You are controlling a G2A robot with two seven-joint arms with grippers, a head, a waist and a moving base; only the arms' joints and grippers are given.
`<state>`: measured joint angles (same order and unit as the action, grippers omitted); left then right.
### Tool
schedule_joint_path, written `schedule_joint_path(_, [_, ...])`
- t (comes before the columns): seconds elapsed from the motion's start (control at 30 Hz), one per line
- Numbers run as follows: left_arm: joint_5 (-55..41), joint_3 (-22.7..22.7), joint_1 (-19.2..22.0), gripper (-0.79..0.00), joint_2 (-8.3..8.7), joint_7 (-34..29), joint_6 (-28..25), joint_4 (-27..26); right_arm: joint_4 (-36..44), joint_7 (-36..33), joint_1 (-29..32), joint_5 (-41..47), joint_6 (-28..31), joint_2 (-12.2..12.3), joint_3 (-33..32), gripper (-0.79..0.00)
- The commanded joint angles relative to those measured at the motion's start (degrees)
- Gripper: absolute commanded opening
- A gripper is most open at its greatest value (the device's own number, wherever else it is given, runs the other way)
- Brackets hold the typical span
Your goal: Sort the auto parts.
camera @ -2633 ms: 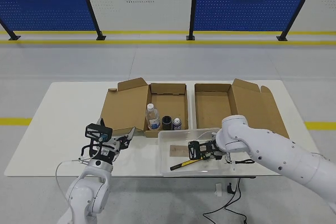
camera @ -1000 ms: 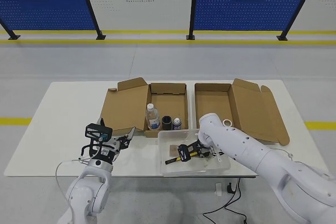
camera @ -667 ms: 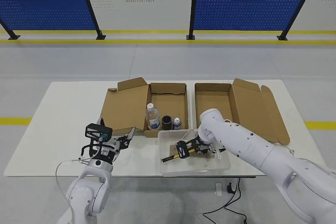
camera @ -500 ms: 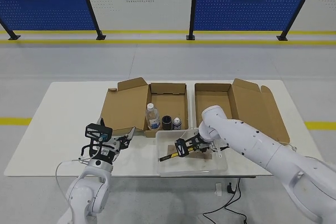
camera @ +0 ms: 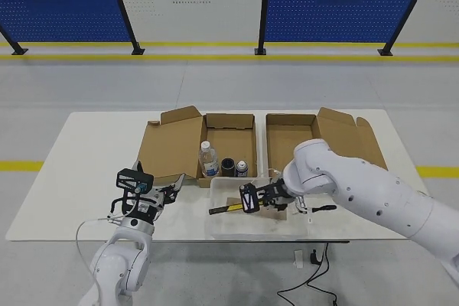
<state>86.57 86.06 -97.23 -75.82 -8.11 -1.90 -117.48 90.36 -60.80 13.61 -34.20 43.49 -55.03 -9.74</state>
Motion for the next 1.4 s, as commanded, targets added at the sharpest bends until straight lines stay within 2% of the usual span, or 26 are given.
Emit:
schedule_joint_path(0.0, [0.0, 0.0, 0.0, 0.0, 0.0, 0.0, 0.0, 0.0, 1.3, -0.4, -1.1, 2.5, -0.4, 1.6, 0.0, -0.785])
schedule_joint_path(0.2, [0.0, 0.0, 0.0, 0.0, 0.0, 0.0, 0.0, 0.0, 3.2, -1.0, -2.6, 6.8, -1.0, 5.1, -0.2, -0.785])
schedule_joint_path(0.47, [0.0, 0.0, 0.0, 0.0, 0.0, 0.0, 0.0, 0.0, 3.9, -0.5, -1.5, 8.3, -4.1, 7.2, -3.0, -0.785])
schedule_joint_path(0.83, [0.0, 0.0, 0.0, 0.0, 0.0, 0.0, 0.0, 0.0, 0.3, 4.8, 2.9, 9.4, -22.2, 9.6, -9.8, -0.785])
schedule_joint_path(0.93, [0.0, 0.0, 0.0, 0.0, 0.0, 0.0, 0.0, 0.0, -2.0, 4.5, 3.8, 9.2, -28.0, 9.9, -11.3, -0.785])
schedule_joint_path(1.07, [0.0, 0.0, 0.0, 0.0, 0.0, 0.0, 0.0, 0.0, -5.1, 5.7, 5.0, 10.1, -32.2, 9.7, -12.9, -0.785])
schedule_joint_path(1.37, [0.0, 0.0, 0.0, 0.0, 0.0, 0.0, 0.0, 0.0, -16.4, 8.9, 7.2, 15.1, -36.1, 7.1, -13.7, -0.785])
